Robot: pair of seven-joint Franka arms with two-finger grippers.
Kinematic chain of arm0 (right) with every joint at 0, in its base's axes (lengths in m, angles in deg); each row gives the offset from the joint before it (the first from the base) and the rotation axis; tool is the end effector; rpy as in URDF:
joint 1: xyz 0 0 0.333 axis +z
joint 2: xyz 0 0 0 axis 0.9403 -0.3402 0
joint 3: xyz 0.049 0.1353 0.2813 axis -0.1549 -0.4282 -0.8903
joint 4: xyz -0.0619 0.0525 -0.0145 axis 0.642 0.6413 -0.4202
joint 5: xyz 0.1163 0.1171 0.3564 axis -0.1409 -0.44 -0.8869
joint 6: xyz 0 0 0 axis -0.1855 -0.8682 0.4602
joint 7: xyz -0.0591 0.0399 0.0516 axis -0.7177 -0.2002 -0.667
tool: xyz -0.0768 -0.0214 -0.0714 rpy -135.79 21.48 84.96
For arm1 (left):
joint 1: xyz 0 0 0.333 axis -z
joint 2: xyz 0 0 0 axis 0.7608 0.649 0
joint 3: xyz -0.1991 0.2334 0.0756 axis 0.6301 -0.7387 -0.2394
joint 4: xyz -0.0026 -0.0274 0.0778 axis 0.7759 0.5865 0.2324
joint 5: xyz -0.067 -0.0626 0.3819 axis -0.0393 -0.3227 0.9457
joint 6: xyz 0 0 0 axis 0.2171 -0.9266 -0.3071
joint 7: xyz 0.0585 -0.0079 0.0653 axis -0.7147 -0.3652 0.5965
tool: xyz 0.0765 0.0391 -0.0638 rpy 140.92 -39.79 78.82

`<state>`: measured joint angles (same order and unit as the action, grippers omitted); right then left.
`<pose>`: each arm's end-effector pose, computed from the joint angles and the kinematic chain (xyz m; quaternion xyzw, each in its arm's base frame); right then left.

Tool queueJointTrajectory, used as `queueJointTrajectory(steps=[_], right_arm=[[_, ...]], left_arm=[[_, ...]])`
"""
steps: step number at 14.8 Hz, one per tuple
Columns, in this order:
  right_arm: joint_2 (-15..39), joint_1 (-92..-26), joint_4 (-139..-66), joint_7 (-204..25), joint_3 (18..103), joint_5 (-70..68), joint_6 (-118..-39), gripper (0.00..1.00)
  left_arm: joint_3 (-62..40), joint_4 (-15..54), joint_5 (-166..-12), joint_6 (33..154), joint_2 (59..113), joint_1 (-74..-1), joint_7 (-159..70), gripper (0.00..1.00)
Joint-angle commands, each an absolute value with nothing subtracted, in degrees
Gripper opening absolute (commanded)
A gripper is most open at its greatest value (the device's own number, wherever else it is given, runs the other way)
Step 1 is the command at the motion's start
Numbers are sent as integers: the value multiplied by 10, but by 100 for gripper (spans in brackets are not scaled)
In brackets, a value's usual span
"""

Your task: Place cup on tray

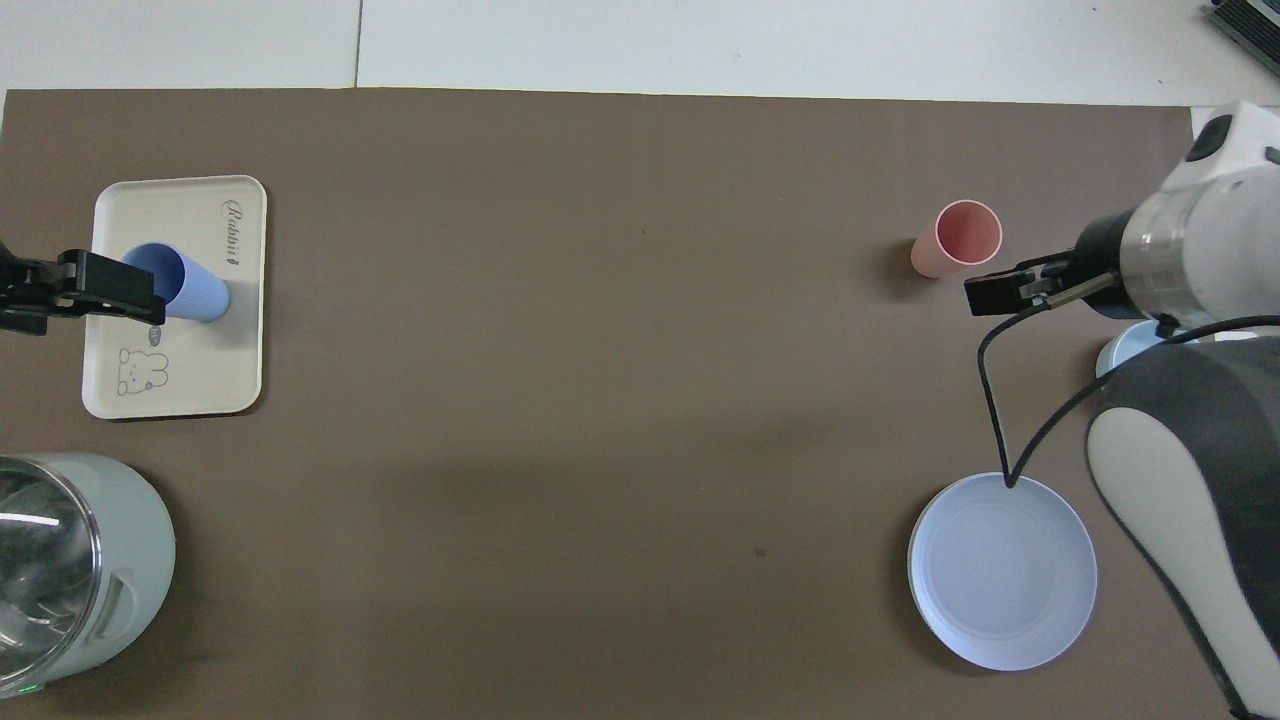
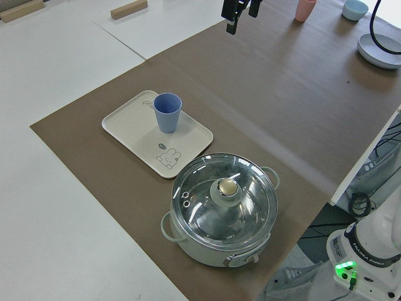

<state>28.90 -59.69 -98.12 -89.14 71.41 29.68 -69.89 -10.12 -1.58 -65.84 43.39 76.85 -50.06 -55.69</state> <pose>0.5676 0.0624 0.5960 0.9876 0.1229 0.0974 0.0006 0.5544 -0.0352 0.6340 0.9998 0.0057 -0.0034 0.0208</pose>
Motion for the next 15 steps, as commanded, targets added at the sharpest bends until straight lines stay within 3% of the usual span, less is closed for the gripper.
queueJointTrajectory(steps=[1,4,8,15], right_arm=[[289,-642,-911,-870,718,301,-594,100],[293,-690,-898,-864,719,296,-540,100],[286,-696,-859,-790,715,307,-468,100],[300,-691,-885,-792,711,301,-461,100]], left_arm=[[-99,-23,-626,418,775,-492,-557,100],[-97,-13,-623,434,772,-492,-556,100],[-97,-14,-623,440,772,-492,-559,100],[-95,-24,-624,443,770,-492,-559,100]])
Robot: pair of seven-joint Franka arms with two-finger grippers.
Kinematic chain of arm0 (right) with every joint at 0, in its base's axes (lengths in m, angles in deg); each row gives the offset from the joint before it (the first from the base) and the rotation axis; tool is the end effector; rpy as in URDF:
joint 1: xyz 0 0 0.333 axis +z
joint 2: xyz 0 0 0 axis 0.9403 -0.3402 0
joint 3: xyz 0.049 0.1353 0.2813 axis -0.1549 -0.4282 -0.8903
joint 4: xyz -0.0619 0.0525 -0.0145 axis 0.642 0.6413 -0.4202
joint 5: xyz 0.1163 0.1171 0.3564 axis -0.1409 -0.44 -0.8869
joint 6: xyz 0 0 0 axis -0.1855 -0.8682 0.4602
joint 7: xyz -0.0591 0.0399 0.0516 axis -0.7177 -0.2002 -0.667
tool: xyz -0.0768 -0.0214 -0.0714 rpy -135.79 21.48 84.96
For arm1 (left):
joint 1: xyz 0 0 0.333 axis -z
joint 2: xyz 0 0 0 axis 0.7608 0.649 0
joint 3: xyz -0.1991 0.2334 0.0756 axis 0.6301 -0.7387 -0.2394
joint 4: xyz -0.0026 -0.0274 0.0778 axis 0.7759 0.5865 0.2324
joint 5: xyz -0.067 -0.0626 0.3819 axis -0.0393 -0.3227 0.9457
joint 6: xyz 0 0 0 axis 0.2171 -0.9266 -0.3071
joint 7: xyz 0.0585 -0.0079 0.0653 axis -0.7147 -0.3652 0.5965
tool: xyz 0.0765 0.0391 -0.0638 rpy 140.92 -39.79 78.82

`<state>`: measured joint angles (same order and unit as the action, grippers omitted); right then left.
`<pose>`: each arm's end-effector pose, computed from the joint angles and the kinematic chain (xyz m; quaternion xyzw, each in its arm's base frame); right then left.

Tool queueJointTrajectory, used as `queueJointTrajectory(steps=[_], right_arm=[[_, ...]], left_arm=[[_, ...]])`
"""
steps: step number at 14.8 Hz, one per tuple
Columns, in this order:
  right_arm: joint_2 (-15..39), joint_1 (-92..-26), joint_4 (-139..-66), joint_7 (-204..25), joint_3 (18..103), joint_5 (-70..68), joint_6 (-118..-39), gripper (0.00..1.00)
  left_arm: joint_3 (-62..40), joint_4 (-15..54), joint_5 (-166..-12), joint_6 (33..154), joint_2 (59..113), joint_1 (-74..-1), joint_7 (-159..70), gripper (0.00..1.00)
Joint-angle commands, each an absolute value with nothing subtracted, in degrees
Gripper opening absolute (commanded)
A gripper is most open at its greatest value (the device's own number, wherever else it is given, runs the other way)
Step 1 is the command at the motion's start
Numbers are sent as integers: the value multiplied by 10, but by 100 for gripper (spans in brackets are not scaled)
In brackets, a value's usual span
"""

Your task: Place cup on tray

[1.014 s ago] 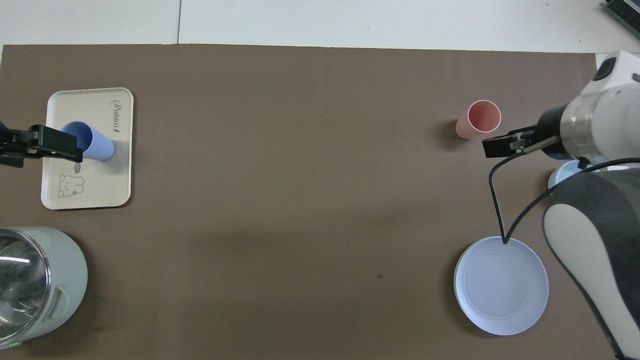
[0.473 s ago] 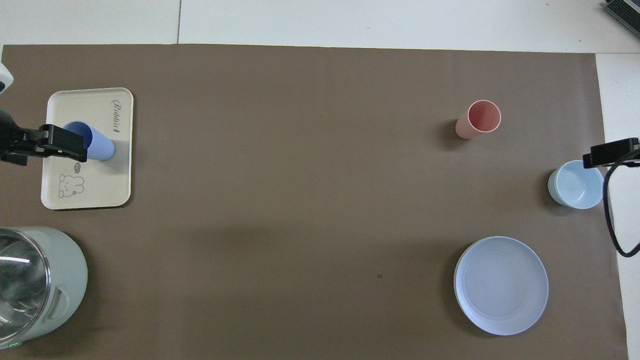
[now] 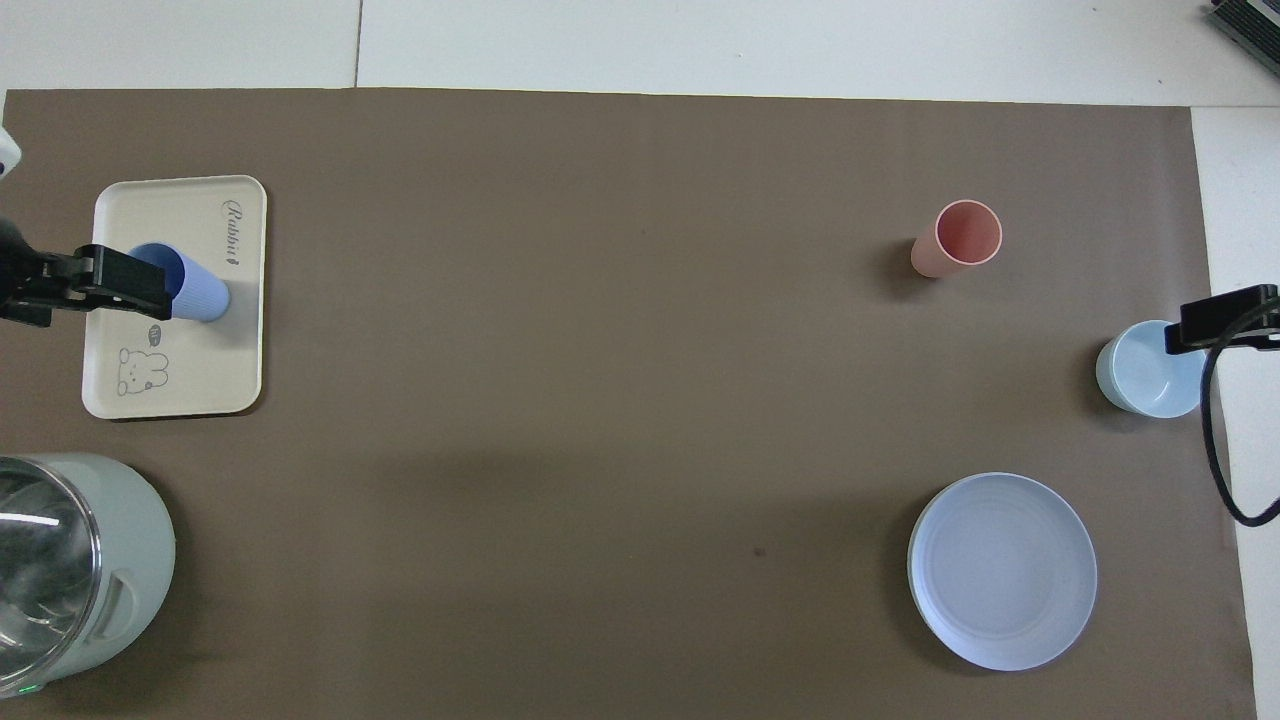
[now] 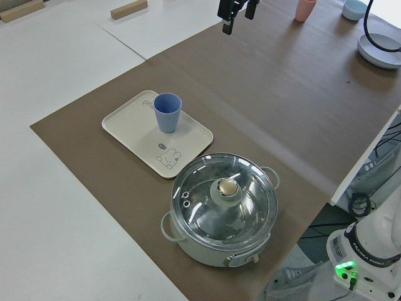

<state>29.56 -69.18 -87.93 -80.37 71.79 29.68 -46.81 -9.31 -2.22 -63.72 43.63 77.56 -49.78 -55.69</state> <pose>0.5321 -0.0340 0.6492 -0.9992 0.0389 0.0091 0.0014 0.5582 -0.0417 0.6326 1.0000 -0.0032 -0.0008 0.0030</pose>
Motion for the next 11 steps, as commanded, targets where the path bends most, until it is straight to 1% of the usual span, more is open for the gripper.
queueJointTrajectory(steps=[1,11], right_arm=[[297,-690,-881,-793,710,303,-468,100],[299,-685,-884,-788,710,306,-464,100]], left_arm=[[-95,-25,-626,444,770,-493,-558,100],[-95,-24,-628,445,769,-493,-561,100]])
